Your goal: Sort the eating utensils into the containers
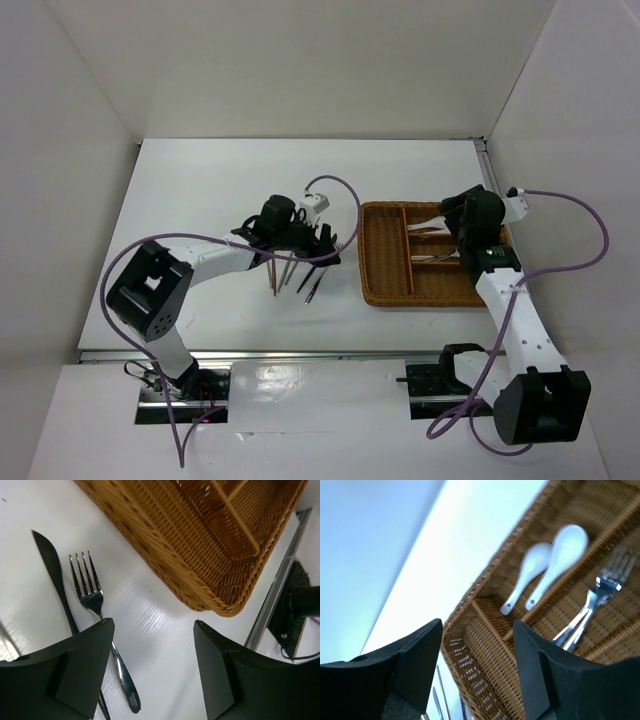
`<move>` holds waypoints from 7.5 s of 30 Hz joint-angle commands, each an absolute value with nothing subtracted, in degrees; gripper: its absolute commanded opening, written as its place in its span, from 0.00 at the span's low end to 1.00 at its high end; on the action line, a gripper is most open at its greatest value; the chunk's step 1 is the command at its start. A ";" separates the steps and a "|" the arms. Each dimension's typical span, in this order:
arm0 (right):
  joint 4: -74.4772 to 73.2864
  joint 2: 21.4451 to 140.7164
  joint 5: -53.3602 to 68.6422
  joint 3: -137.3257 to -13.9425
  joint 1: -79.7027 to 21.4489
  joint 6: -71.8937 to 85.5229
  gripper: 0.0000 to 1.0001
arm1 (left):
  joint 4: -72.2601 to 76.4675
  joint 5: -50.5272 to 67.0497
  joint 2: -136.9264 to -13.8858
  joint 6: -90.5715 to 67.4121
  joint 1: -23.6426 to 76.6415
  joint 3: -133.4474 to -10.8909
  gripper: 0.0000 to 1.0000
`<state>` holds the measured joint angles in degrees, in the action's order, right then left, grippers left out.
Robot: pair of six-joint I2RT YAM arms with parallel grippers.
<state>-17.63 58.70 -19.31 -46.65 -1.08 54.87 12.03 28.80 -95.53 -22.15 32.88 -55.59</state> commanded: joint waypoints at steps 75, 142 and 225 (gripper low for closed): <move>-7.48 55.36 -3.10 -41.66 -0.79 37.02 0.72 | -5.54 -5.44 -110.58 -29.97 44.82 -61.61 0.17; 10.13 80.51 1.95 -46.75 -34.37 34.01 0.00 | 16.19 -13.95 -80.35 -46.41 42.54 -51.77 0.57; -2.73 54.49 -7.50 -42.89 -2.20 39.31 0.79 | 17.93 10.97 -91.48 -30.24 24.62 -49.31 0.82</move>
<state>-10.79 55.83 -15.57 -44.88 -2.42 50.85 13.76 2.04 -88.92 -34.13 26.55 -47.05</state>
